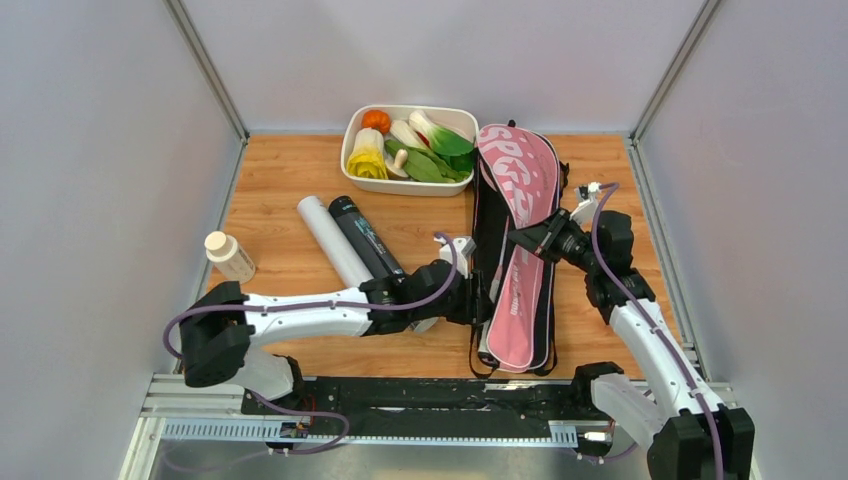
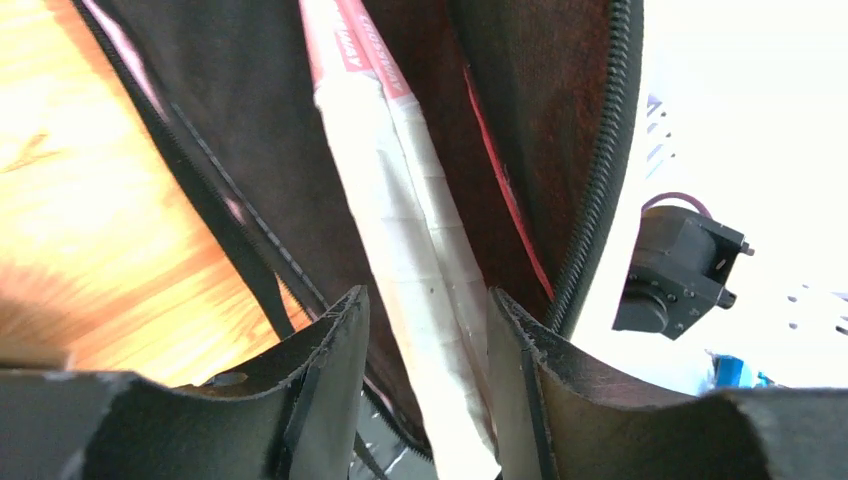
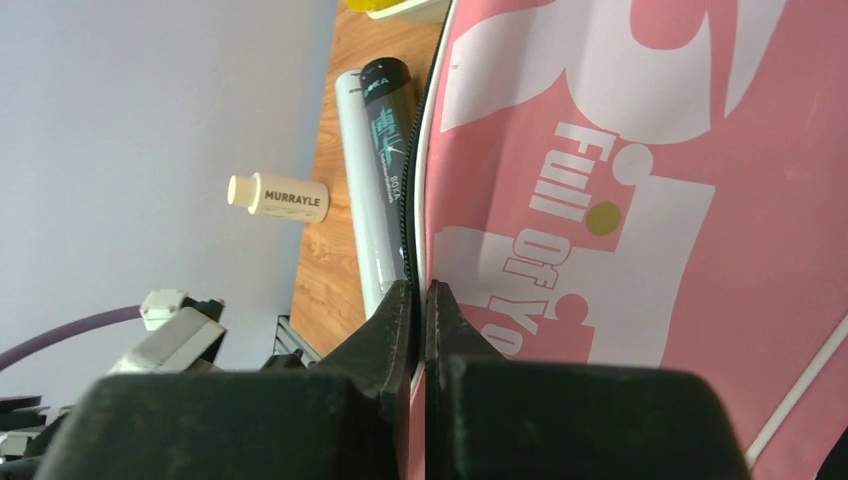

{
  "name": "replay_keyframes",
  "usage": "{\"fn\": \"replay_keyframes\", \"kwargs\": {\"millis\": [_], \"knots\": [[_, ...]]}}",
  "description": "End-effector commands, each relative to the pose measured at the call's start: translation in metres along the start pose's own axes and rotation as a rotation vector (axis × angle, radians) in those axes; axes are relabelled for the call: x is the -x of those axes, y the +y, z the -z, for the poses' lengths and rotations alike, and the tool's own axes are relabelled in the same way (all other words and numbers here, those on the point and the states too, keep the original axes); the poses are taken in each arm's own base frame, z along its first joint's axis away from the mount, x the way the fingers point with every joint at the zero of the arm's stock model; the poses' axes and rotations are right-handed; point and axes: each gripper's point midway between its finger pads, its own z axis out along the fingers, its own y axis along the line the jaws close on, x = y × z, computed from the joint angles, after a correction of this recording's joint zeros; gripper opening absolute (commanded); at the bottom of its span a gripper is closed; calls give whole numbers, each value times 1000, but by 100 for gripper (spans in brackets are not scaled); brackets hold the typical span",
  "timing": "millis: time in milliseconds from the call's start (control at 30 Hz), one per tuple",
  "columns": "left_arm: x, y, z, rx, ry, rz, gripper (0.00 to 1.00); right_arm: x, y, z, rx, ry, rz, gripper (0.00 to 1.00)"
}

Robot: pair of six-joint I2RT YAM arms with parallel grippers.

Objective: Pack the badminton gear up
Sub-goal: Place the racket in the racket bag.

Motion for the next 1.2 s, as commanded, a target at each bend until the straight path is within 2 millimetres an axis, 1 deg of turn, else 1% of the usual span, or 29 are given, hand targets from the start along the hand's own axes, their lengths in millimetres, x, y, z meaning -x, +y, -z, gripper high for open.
{"fn": "replay_keyframes", "kwargs": {"millis": [0, 133, 167, 200, 233, 267, 300, 367, 467, 500, 533, 567, 600, 667, 700, 733, 800, 900, 967, 1000, 1033, 1100, 1167], "knots": [[-1, 25, 25, 131, 16, -84, 55, 20, 36, 4, 173, -62, 65, 0], [-19, 42, 28, 156, 73, -75, 57, 11, 22, 4, 180, -46, 55, 0], [-20, 37, 27, 127, 77, -62, 58, 9, 20, 4, 182, -47, 50, 0], [-24, 41, 26, 122, 89, -55, 58, 7, 18, 4, 184, -45, 48, 0], [-27, 34, 25, 82, 104, -41, 59, 6, 17, 4, 186, -42, 45, 0], [-30, 35, 23, 74, 120, -29, 59, 5, 15, 3, 184, -39, 44, 0], [-32, 27, 22, 31, 136, -5, 59, 4, 13, 3, 181, -36, 42, 0], [-36, 18, 19, -38, 141, 43, 60, 2, 11, 3, 178, -36, 41, 0], [-35, 0, 13, -174, 119, 141, 60, -3, 6, 2, 175, -30, 25, 0], [-41, 2, 9, -184, 136, 155, 60, -5, 6, 3, 177, -28, 19, 0], [-37, -6, 7, -224, 124, 167, 60, -6, 5, 3, 178, -28, 16, 0], [-41, -6, 2, -233, 141, 169, 60, -7, 5, 4, 178, -28, 11, 0], [-38, -12, 0, -258, 131, 162, 60, -9, 4, 4, 178, -26, 8, 0], [-39, -11, -10, -259, 129, 167, 58, -13, 0, 4, 174, -20, -5, 0], [-42, -9, -16, -257, 137, 175, 57, -15, -2, 4, 172, -16, -14, 0], [-39, -17, -17, -295, 133, 185, 53, -17, -3, 4, 174, -13, -17, 0], [-43, -19, -22, -316, 144, 202, 49, -18, -3, 5, 177, -10, -21, 0], [-49, -14, -32, -301, 160, 210, 43, -17, -1, 7, 181, -19, -21, 0], [-47, -15, -35, -312, 149, 216, 36, -17, -1, 7, 181, -24, -22, 0], [-45, -16, -36, -316, 140, 221, 28, -17, 0, 7, 182, -24, -24, 0], [-43, -16, -38, -312, 134, 225, 22, -17, 0, 8, 183, -22, -24, 0], [-39, -16, -40, -299, 118, 228, 3, -18, 2, 9, 185, -19, -27, 0], [-32, -18, -39, -304, 99, 223, 0, -17, 4, 10, 189, -16, -25, 0]]}}
